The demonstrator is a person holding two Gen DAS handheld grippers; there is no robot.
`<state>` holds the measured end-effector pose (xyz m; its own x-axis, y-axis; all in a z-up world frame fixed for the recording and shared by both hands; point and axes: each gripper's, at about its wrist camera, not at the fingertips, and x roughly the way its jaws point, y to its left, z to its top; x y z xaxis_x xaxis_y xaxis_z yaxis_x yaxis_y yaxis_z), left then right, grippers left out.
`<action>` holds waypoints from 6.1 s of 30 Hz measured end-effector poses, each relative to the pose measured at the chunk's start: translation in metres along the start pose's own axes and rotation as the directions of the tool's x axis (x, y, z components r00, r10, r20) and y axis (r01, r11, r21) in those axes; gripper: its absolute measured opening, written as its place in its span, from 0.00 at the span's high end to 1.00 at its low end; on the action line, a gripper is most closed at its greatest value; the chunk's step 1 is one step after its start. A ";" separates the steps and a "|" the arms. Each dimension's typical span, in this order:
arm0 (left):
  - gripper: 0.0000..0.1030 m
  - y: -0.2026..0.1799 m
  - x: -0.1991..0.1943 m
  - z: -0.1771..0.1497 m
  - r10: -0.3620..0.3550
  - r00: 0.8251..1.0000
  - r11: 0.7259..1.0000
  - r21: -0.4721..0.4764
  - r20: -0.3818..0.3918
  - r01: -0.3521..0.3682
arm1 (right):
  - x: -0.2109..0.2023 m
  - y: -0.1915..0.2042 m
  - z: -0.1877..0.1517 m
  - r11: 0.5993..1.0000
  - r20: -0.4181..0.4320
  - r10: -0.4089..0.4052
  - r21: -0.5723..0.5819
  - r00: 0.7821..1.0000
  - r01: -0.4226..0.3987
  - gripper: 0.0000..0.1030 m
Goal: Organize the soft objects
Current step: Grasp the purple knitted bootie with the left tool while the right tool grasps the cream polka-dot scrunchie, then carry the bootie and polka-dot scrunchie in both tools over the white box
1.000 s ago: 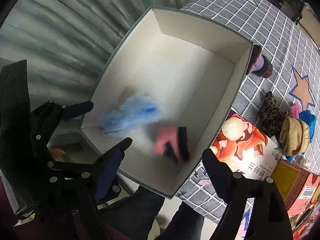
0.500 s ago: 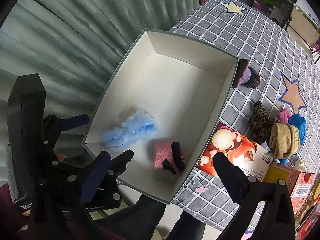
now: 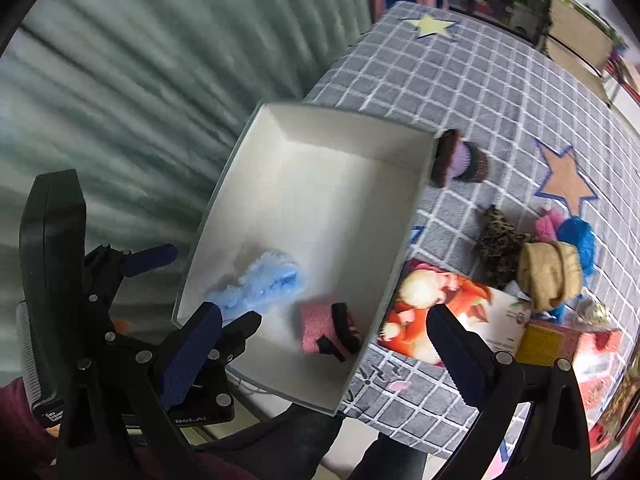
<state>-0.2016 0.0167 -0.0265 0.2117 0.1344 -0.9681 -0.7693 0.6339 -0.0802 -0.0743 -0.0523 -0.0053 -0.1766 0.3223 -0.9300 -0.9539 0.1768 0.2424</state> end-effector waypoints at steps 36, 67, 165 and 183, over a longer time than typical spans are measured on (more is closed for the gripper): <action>0.00 -0.143 0.197 0.202 0.400 0.897 0.821 0.507 -0.187 -0.261 | 0.013 -0.382 -0.073 0.749 -0.173 -0.090 0.638 0.981 0.181 0.00; 0.58 -0.177 0.196 0.196 0.330 0.913 0.889 0.403 -0.240 -0.216 | 0.071 -0.378 -0.062 0.819 -0.199 -0.202 0.503 0.959 0.277 0.70; 0.58 -0.068 -0.002 0.017 0.002 1.000 0.998 0.057 0.014 -0.003 | -0.045 -0.096 -0.046 0.970 0.036 -0.125 0.216 0.991 0.114 0.69; 0.58 0.019 0.011 -0.001 0.091 0.996 0.979 -0.185 -0.006 -0.090 | 0.000 -0.017 0.010 0.998 -0.036 -0.058 -0.022 0.998 0.057 0.69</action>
<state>-0.2141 0.0292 -0.0393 0.1371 0.1866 -0.9728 -0.8834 0.4674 -0.0349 -0.0557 -0.0458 -0.0070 -0.1295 0.2775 -0.9520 -0.9676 0.1745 0.1825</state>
